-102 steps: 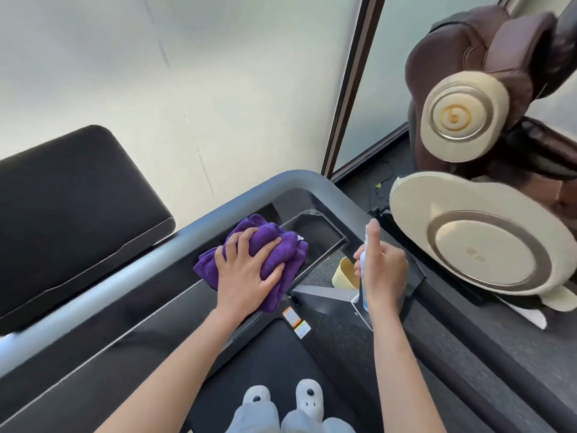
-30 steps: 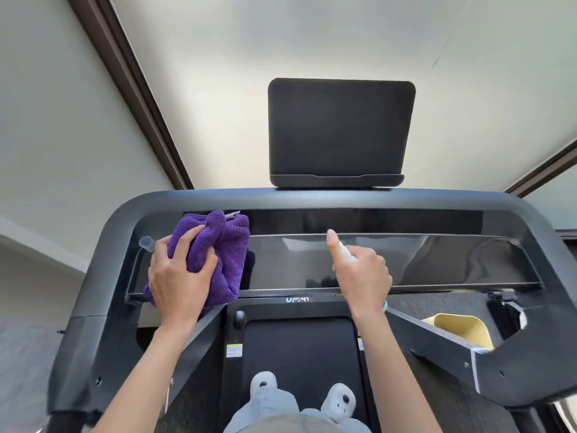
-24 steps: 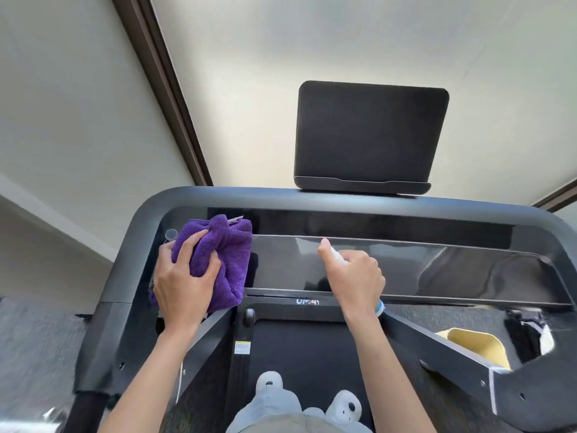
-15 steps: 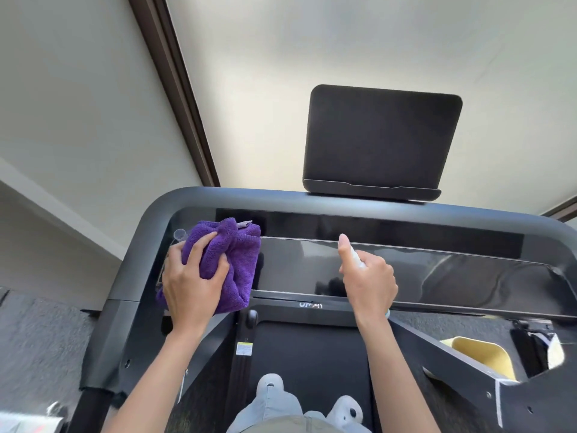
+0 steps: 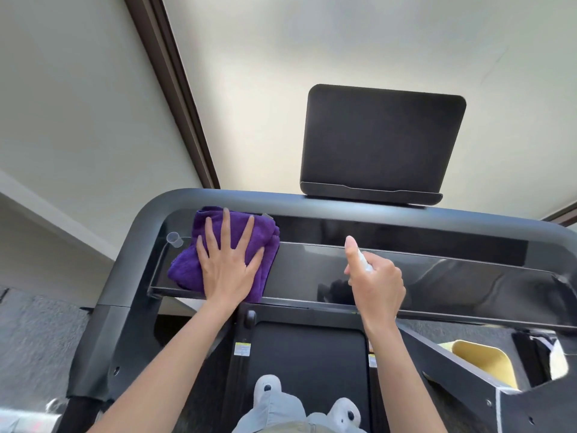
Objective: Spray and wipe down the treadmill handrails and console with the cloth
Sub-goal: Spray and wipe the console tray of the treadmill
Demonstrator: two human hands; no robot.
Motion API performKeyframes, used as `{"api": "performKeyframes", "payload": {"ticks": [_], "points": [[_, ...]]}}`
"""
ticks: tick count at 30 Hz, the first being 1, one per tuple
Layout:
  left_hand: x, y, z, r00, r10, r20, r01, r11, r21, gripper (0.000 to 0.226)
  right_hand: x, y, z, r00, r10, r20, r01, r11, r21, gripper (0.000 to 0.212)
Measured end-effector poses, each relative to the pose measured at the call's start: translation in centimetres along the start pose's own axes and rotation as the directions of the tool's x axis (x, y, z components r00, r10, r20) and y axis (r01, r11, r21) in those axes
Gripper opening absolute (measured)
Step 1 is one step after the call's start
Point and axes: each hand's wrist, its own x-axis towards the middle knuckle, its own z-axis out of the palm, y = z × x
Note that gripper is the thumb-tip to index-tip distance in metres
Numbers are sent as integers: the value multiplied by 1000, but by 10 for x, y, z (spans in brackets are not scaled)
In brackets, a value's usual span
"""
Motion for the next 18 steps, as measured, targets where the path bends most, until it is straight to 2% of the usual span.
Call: {"api": "performKeyframes", "payload": {"ticks": [4,10,15,18], "points": [[29,9,0,997,-79,21,79,997,-7,70,6,-6,0,999,-37,15,37,999,6,97],[-21,4,1,999,-41,13,41,999,-3,71,10,-6,-4,997,-63,43,62,998,31,99],[27,23,3,989,-148,-28,145,986,-78,66,19,-4,-7,998,-43,52,41,998,42,99],[25,29,9,991,-124,-48,123,992,-27,71,25,0,-13,998,-53,42,50,997,58,99]]}}
